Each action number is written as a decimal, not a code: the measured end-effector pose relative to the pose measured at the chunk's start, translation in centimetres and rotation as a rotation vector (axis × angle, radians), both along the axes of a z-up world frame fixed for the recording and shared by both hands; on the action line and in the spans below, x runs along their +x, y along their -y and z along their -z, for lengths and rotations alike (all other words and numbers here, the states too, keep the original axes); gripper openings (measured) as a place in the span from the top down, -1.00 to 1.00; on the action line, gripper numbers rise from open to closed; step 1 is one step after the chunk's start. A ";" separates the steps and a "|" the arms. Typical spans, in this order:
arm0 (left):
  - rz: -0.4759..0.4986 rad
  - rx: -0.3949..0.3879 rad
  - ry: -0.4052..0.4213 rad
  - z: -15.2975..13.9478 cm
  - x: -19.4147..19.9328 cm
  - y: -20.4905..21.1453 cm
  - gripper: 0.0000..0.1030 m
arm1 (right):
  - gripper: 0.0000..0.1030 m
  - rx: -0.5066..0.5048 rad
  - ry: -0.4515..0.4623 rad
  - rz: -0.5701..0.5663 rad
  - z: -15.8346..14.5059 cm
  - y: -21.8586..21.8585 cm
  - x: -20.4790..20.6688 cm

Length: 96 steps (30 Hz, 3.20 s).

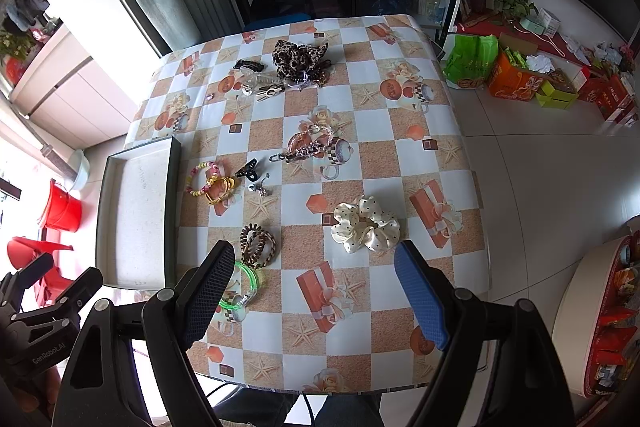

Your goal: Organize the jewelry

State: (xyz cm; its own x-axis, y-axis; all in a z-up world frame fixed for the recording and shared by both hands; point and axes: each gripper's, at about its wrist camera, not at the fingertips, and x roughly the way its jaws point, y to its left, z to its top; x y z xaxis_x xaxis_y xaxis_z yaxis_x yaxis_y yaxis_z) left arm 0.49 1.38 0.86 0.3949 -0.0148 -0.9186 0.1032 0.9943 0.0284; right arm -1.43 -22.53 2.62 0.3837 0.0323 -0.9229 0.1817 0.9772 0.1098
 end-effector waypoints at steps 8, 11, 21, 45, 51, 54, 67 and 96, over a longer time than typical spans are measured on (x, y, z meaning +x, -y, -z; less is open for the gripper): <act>-0.001 0.001 0.001 0.0 0.0 0.0 -1.00 | -0.64 0.000 0.000 -0.002 -0.1 -0.1 0.0; 0.000 0.000 0.001 0.0 0.0 0.0 -1.00 | -0.64 0.000 0.000 -0.001 0.0 0.0 0.0; 0.000 0.002 0.001 0.0 0.0 0.0 -1.00 | -0.64 0.000 0.000 -0.001 0.0 0.0 0.0; -0.001 0.002 0.000 0.1 -0.1 0.1 -1.00 | -0.64 0.001 -0.002 -0.001 0.1 -0.1 -0.1; 0.000 0.002 0.001 0.0 -0.1 0.1 -1.00 | -0.64 0.001 0.000 0.000 0.2 0.0 -0.1; -0.001 0.002 0.000 0.1 -0.1 0.1 -1.00 | -0.64 0.001 -0.001 -0.001 0.2 0.0 -0.1; 0.016 -0.002 -0.023 1.6 -1.0 -0.1 -1.00 | -0.64 0.009 -0.032 0.005 1.5 0.0 -0.6; 0.275 0.009 -0.205 19.1 2.2 4.4 -0.49 | -0.64 0.041 -0.240 0.096 18.4 4.3 3.6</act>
